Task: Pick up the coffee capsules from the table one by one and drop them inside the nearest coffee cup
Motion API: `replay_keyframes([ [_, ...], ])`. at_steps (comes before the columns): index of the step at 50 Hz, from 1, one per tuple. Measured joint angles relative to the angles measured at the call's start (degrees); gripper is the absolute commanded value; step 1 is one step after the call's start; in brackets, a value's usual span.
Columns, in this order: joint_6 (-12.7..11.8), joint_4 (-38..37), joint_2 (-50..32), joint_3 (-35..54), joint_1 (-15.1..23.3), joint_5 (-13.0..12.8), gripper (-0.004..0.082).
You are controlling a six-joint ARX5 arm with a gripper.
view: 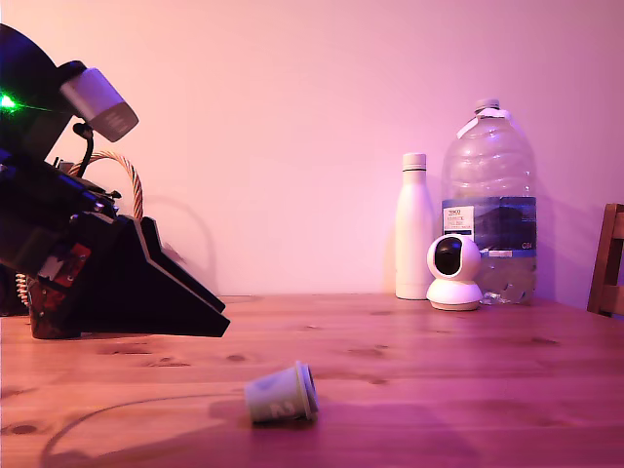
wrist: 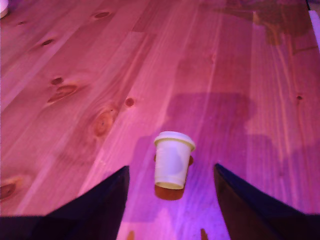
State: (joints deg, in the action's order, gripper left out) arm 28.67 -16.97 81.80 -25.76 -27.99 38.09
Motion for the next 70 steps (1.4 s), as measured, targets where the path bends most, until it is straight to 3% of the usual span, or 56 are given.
replay_keyframes([
  [15, 0.0, -1.44, 1.05, 0.02, -1.03, 0.02, 0.0479],
  [36, 0.0, -4.44, 11.52, -1.2, -3.52, -0.2, 0.0479],
  [70, 0.0, -7.98, 19.32, -8.0, -3.85, -1.33, 0.0479],
])
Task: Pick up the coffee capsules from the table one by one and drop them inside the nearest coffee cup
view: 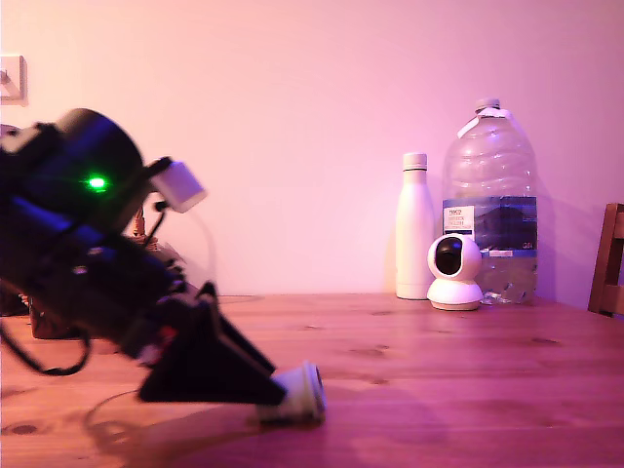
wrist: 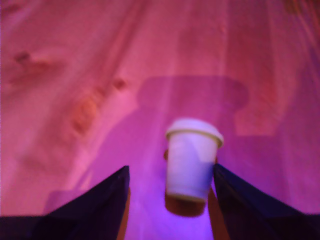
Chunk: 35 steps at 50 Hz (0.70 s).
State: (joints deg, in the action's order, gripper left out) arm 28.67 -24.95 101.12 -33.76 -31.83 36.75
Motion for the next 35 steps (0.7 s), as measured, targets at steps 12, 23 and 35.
replay_keyframes([
  [12, 0.0, 0.17, 2.54, -0.83, -1.18, 0.07, 0.0478],
  [23, 0.0, 0.33, 2.54, -0.85, -1.18, 0.07, 0.0371],
  [35, 0.0, 0.9, 2.54, -0.85, -1.18, 0.24, 0.0143],
])
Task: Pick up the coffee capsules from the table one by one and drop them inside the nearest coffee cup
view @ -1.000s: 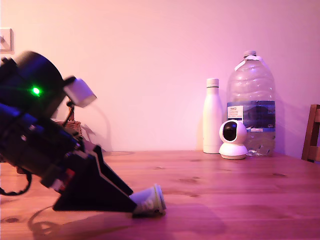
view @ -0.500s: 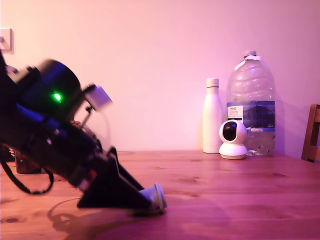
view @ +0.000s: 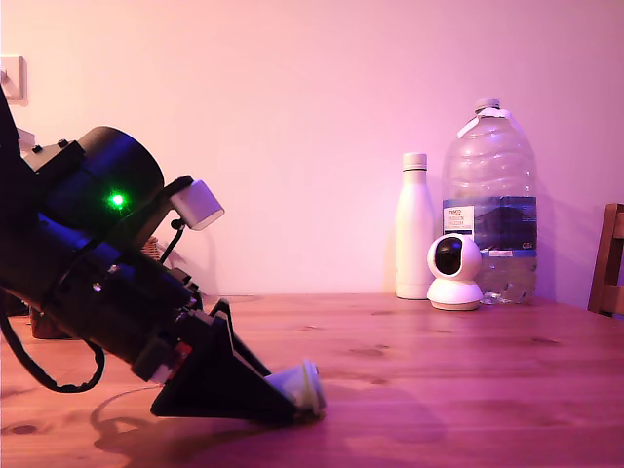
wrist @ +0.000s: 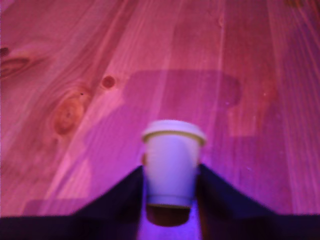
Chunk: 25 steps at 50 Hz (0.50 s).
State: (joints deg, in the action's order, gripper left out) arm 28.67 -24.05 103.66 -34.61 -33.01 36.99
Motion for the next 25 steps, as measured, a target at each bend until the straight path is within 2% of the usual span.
replay_keyframes([
  [4, 0.0, 0.07, 0.0, 0.0, 0.0, 0.11, 0.0103],
  [17, -0.07, 0.22, 0.0, 0.0, 0.0, 0.46, 0.0094],
  [19, -1.18, 0.22, 0.0, 0.0, 0.0, 0.48, 0.0094],
  [25, -1.51, 0.22, -0.02, 0.0, 0.0, 0.52, 0.0094],
])
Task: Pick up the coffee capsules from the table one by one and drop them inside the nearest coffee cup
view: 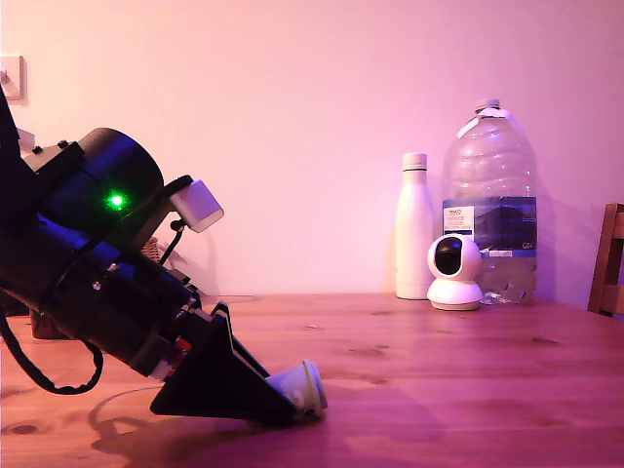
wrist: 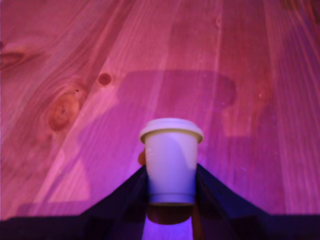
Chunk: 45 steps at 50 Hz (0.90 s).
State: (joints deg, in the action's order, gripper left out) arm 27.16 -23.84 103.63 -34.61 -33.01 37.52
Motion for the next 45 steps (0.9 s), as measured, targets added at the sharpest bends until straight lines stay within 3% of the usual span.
replay_keyframes([
  [15, -0.02, 2.62, -4.87, 0.0, 0.02, -0.55, 0.0092],
  [18, -3.21, 3.76, -7.41, 0.0, 0.02, -1.51, 0.0092],
  [23, -4.31, 6.56, -11.69, 0.0, 0.13, -3.28, 0.0092],
  [39, -4.7, 17.31, -25.75, 0.0, 2.91, -9.51, 0.0092],
  [41, -6.97, 18.62, -27.67, 0.0, 3.61, -10.34, 0.0092],
  [45, -8.37, 21.38, -30.97, 0.0, 5.01, -12.33, 0.0092],
])
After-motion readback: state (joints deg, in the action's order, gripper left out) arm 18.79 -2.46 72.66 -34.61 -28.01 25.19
